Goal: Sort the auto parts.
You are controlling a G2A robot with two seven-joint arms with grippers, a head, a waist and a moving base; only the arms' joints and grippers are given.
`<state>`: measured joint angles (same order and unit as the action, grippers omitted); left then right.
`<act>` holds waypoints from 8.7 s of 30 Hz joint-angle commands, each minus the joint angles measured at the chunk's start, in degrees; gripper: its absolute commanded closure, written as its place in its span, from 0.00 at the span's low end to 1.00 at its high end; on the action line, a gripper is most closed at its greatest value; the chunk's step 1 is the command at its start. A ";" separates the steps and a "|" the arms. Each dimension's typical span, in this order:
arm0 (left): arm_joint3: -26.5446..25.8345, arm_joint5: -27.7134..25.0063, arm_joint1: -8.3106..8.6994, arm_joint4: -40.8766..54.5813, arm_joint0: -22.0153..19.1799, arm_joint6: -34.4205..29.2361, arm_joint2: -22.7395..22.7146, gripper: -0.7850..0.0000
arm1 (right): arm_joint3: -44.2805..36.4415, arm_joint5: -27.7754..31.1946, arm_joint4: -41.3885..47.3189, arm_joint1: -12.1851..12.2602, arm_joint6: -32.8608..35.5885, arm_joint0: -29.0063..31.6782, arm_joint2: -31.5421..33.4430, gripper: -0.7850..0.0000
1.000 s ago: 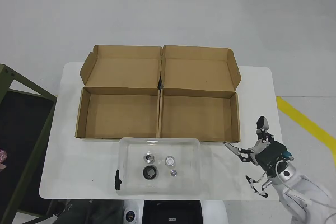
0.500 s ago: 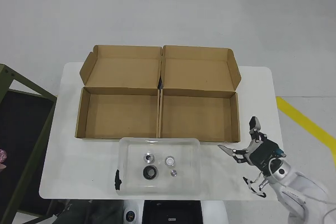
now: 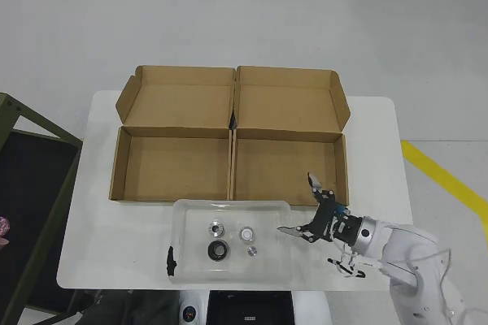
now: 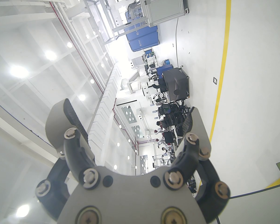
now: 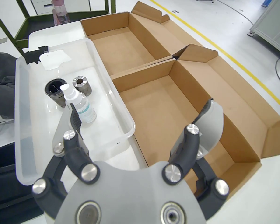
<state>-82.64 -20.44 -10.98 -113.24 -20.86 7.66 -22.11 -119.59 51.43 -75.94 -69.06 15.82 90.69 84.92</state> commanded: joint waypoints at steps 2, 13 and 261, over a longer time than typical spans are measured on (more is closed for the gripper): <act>0.00 0.00 0.00 0.00 0.00 0.00 0.00 0.00 | 0.00 1.47 0.31 0.17 3.00 -1.56 -2.59 0.00; 0.00 0.00 0.00 0.00 0.00 0.00 0.00 0.00 | 0.40 2.99 0.36 0.39 12.03 -6.16 -13.09 0.00; 0.00 0.00 0.00 0.00 0.00 0.00 0.00 0.00 | 0.73 -7.37 -2.27 6.02 36.85 -17.75 -34.64 0.09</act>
<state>-82.64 -20.44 -10.98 -113.24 -20.86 7.66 -22.11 -118.95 44.16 -78.06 -63.04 52.42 73.00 50.47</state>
